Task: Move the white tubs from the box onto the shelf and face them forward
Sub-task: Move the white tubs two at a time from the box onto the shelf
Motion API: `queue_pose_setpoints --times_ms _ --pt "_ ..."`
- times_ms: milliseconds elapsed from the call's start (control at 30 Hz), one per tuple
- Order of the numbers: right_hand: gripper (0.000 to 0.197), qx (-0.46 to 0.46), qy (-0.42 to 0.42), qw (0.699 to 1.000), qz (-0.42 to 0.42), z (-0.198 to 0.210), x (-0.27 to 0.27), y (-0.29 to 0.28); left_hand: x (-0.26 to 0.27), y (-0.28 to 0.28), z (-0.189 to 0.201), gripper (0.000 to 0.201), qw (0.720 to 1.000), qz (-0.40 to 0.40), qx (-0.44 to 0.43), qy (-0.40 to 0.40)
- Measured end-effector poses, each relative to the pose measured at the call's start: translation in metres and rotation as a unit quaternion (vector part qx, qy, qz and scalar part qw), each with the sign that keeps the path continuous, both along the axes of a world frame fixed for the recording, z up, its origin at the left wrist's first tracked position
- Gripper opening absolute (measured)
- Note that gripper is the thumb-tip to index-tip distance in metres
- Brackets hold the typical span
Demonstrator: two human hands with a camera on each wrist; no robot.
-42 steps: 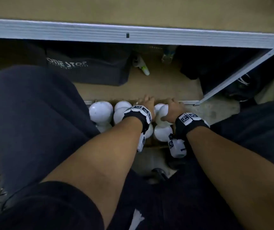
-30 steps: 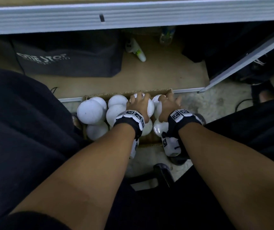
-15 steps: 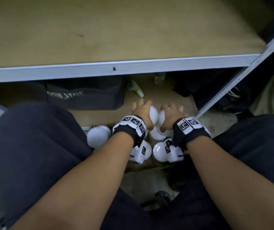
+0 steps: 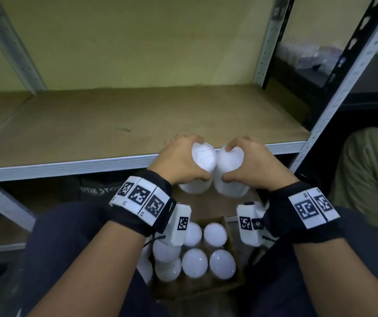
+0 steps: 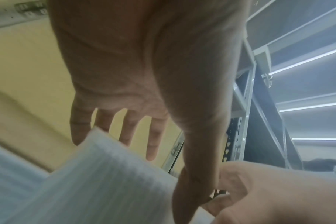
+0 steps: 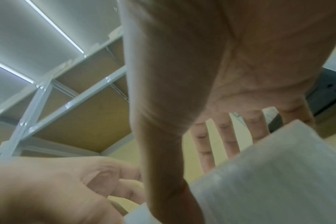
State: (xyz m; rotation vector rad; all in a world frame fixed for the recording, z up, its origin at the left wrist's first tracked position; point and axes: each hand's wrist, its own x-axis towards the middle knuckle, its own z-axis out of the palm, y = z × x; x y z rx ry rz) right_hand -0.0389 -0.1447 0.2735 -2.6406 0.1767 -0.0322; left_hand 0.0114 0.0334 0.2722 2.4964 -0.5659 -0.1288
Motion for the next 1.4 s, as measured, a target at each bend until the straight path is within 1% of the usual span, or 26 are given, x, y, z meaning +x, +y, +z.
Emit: queue_pose_setpoints --times_ms 133,267,367,467,600,700,933,1067,1133,1233,1300,1400 --pt "0.06 0.021 -0.07 0.997 0.007 0.023 0.009 0.001 0.01 0.007 0.028 0.072 0.999 0.02 -0.031 -0.029" --pt "0.05 0.035 -0.119 0.992 0.001 0.027 0.03 0.003 0.027 0.009 0.04 0.062 0.997 0.038 -0.056 -0.048" --pt "0.045 0.044 -0.139 0.989 -0.016 0.024 0.052 0.002 0.044 0.006 0.04 0.052 0.994 0.053 -0.076 -0.061" --pt "0.043 0.04 -0.146 0.988 -0.014 0.018 0.074 0.002 0.063 0.001 0.035 0.044 0.992 0.07 -0.086 -0.065" --pt "0.043 0.04 -0.152 0.987 -0.018 0.005 0.101 0.004 0.083 -0.004 0.02 0.042 0.991 0.086 -0.085 -0.054" --pt "0.043 0.038 -0.157 0.987 -0.019 0.001 0.111 0.003 0.091 -0.007 0.01 0.039 0.991 0.083 -0.087 -0.063" --pt "0.043 0.022 -0.167 0.986 -0.011 -0.002 0.108 0.003 0.09 -0.006 0.008 0.038 0.992 0.063 -0.071 -0.077" --pt "0.048 -0.01 -0.143 0.99 0.011 0.005 0.103 0.002 0.086 -0.004 0.016 0.042 0.995 0.04 -0.018 -0.087" --pt "0.049 -0.012 -0.145 0.989 0.012 0.007 0.097 0.001 0.081 -0.002 0.019 0.041 0.994 0.041 -0.015 -0.099" --pt "0.039 -0.025 -0.162 0.986 -0.002 0.009 0.088 -0.002 0.073 0.0 0.024 0.03 0.992 0.054 -0.016 -0.112" --pt "0.032 -0.058 -0.147 0.987 0.001 0.012 0.083 -0.003 0.067 0.0 0.026 0.024 0.993 0.047 0.004 -0.106" --pt "0.028 -0.069 -0.135 0.989 0.002 0.018 0.079 -0.002 0.063 0.001 0.03 0.024 0.994 0.044 0.01 -0.101"
